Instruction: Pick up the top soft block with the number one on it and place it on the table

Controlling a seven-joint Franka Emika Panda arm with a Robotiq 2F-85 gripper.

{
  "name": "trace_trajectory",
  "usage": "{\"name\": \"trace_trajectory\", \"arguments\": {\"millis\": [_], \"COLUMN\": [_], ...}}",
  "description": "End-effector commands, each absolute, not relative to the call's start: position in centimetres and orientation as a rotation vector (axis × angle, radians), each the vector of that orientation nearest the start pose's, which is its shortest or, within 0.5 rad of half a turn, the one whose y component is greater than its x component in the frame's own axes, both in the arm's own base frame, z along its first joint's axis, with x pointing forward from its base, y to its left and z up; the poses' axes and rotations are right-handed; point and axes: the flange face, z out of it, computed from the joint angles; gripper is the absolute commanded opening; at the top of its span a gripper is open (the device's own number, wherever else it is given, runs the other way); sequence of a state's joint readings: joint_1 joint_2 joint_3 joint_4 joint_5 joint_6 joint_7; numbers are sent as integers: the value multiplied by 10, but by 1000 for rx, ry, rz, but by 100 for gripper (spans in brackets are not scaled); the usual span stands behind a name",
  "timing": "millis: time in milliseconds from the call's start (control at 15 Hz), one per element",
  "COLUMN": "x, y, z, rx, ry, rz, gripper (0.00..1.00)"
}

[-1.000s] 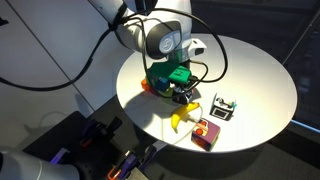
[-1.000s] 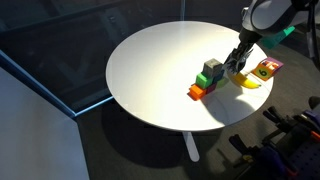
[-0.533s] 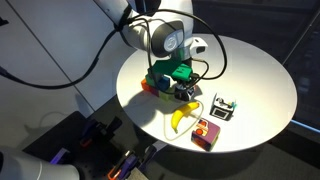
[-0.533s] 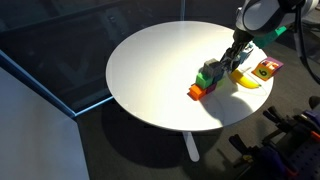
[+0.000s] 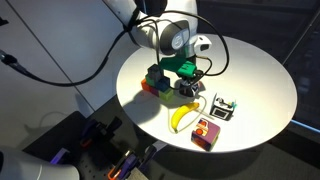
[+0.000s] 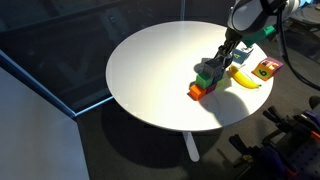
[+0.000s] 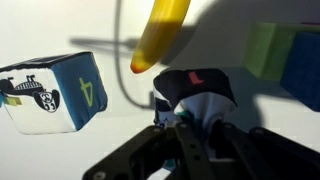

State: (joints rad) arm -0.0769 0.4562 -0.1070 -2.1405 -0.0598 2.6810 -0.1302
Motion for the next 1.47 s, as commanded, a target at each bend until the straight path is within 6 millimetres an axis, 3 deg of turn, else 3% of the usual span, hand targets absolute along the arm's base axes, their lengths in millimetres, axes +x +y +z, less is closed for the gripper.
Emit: {"name": "trace_trajectory", "arguments": {"millis": [0, 733, 800, 867, 933, 1067, 1400], "x": [586, 591, 591, 592, 592, 592, 592], "y": [-106, -104, -106, -107, -109, -111, -115], "z": [192, 177, 177, 177, 176, 176, 174], "rx": [-3229, -3169, -3169, -3173, -3177, -3178, -3180], "ry": [-2, 49, 57, 61, 61, 68, 79], "rz": [-108, -79, -77, -81, -85, -81, -73], "gripper": [5, 6, 16, 45, 45, 58, 98]}}
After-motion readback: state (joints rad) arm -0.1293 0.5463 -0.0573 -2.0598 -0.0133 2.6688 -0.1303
